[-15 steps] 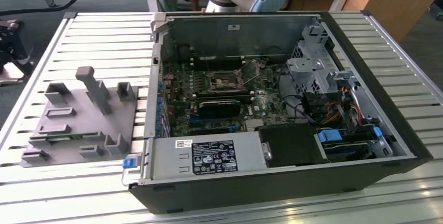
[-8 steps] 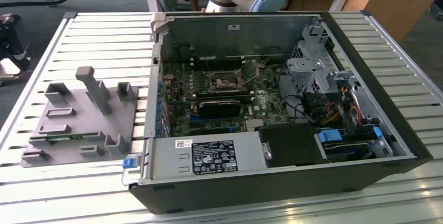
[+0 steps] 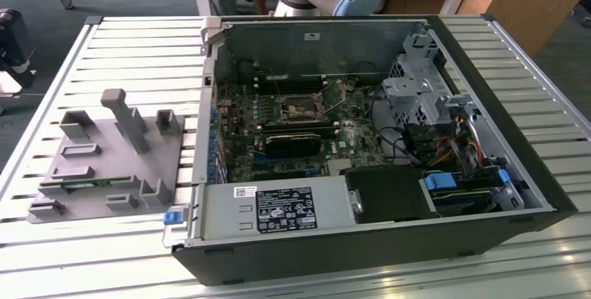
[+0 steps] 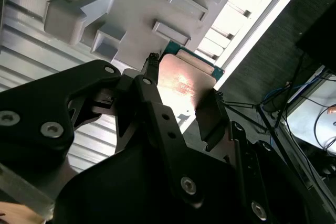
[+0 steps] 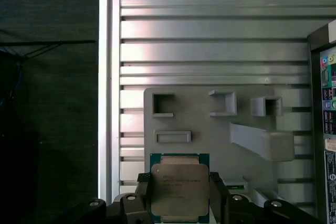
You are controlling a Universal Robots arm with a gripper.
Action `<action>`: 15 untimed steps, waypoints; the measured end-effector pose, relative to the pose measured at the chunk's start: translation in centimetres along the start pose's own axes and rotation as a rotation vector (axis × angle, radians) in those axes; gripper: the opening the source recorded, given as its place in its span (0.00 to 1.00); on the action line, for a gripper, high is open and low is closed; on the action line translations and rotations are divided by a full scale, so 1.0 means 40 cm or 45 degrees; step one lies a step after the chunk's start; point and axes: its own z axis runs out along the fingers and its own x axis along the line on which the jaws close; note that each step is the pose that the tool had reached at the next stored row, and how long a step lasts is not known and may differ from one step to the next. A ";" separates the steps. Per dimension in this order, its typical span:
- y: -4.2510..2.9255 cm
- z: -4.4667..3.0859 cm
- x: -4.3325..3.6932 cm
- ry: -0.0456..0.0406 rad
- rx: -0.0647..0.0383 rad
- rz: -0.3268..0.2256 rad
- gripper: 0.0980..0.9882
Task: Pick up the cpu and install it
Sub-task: 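Pick up the cpu and move it towards the insertion slot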
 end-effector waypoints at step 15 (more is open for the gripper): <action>0.005 -0.051 0.000 0.000 0.000 0.004 0.49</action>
